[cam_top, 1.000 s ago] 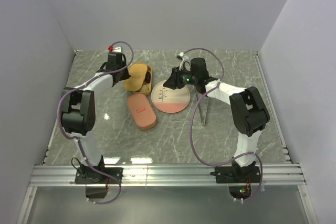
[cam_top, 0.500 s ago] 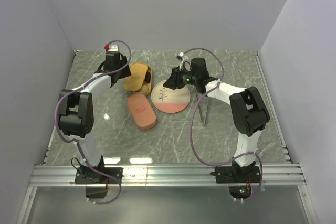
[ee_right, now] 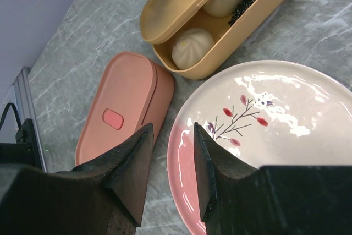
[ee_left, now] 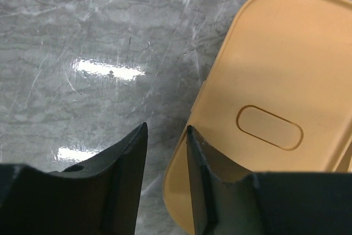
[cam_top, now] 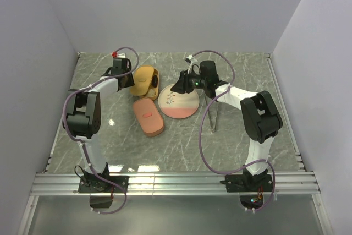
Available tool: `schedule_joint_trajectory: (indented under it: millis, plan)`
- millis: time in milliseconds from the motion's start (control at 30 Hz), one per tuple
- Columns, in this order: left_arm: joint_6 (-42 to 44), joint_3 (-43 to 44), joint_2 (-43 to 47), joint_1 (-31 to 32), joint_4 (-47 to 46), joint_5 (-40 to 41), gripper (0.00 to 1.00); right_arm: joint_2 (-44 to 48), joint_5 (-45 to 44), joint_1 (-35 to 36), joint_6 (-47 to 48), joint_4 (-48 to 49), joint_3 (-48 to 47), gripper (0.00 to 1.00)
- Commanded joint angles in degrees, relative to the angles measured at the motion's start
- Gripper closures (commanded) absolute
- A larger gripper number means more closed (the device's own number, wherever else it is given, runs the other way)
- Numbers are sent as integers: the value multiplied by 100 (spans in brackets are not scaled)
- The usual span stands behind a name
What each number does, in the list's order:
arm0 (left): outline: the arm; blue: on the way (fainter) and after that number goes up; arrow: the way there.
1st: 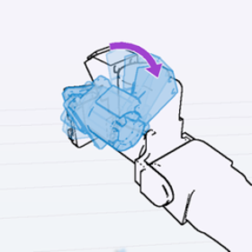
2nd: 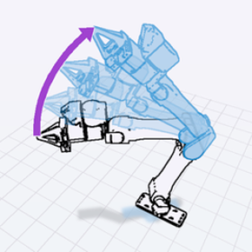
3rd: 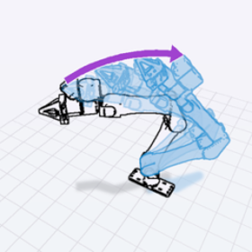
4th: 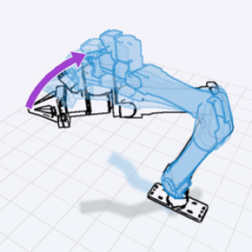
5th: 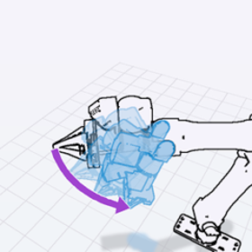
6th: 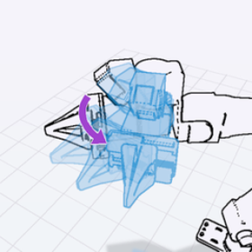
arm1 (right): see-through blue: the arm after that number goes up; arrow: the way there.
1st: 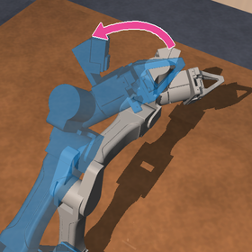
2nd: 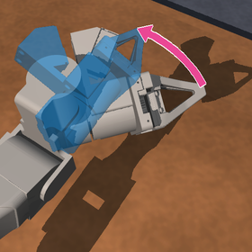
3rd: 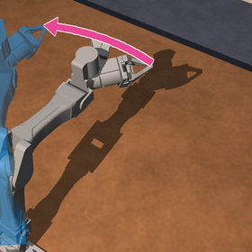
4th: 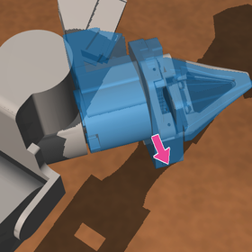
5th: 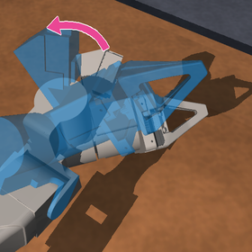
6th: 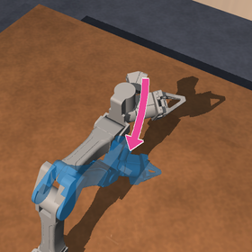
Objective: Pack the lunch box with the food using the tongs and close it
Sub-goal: Put the lid back on the lunch box
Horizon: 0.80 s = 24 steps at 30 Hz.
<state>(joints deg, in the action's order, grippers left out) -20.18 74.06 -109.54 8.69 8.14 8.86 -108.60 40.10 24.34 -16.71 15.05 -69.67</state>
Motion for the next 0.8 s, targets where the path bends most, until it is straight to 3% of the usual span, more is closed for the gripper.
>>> schedule_joint_trajectory:
  millis: [0,233,433,767]
  plan:
    - [173,276,2,63,3,1,60,216,104,-34,-25,235,15,57]
    - [287,337,-33,159,73,28,62,190,130,-34,-34,253,23,57]
    - [322,442,-129,186,205,10,70,198,130,-34,-34,253,24,57]
    - [305,574,-323,203,399,19,71,198,147,-34,-34,253,24,57]
